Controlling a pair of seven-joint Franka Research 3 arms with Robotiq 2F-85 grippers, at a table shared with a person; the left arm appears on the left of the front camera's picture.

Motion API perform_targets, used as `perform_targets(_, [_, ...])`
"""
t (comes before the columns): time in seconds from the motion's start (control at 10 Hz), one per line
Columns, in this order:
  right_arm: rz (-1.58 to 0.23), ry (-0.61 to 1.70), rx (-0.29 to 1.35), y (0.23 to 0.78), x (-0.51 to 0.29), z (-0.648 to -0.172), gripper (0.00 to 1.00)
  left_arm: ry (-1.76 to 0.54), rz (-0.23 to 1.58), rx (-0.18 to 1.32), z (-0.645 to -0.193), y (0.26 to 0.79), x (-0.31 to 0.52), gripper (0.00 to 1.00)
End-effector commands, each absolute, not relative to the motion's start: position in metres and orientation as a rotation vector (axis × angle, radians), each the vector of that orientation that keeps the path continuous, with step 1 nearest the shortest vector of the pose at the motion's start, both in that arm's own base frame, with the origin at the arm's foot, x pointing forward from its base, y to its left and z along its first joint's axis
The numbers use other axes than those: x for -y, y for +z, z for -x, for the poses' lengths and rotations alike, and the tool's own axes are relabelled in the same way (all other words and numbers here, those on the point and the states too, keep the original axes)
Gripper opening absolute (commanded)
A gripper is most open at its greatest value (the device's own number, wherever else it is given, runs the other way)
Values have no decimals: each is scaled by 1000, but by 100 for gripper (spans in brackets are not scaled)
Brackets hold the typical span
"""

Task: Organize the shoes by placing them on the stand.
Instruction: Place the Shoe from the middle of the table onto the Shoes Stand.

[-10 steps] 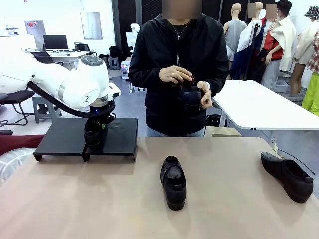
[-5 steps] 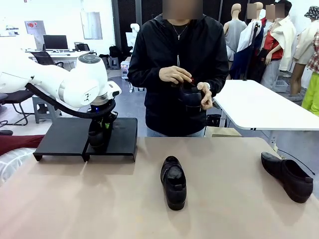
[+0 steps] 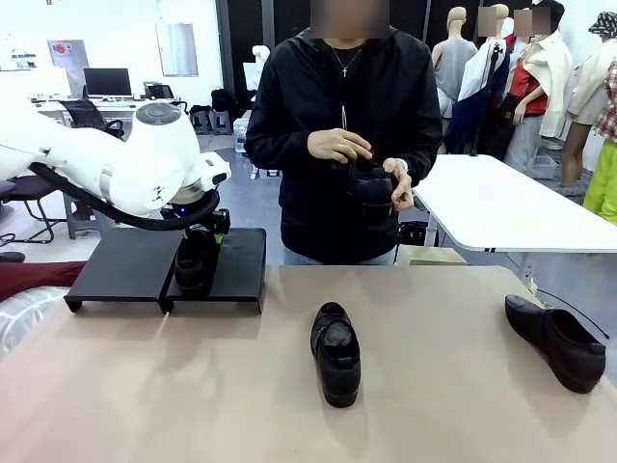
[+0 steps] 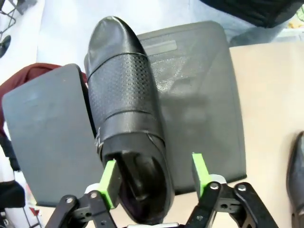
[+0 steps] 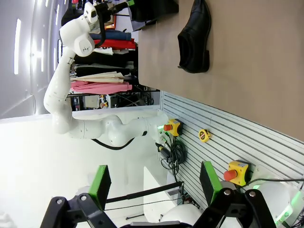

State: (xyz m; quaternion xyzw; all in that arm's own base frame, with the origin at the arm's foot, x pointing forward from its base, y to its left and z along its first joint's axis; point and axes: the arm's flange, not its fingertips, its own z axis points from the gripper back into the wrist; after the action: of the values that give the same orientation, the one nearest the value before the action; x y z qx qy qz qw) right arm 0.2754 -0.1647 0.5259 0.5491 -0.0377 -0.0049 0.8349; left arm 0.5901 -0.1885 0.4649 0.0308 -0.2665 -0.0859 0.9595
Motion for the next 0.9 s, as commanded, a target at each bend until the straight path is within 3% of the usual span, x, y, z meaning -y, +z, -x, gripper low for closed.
perform_targets(0.0, [-1172, -22, 72, 531, 164, -274, 100, -238, 1, 528, -532, 494, 177, 100])
perform_targets(0.5, [-1172, -22, 72, 531, 164, -274, 100, -602, 436, 201, -372, 582, 131, 100])
perform_targets(0.7, [-1172, -22, 72, 531, 164, -274, 100, -712, 459, 210, -291, 589, 111, 100])
perform_targets(0.8, [-1172, -22, 72, 531, 164, -274, 100, -646, 458, 254, -257, 580, 98, 100])
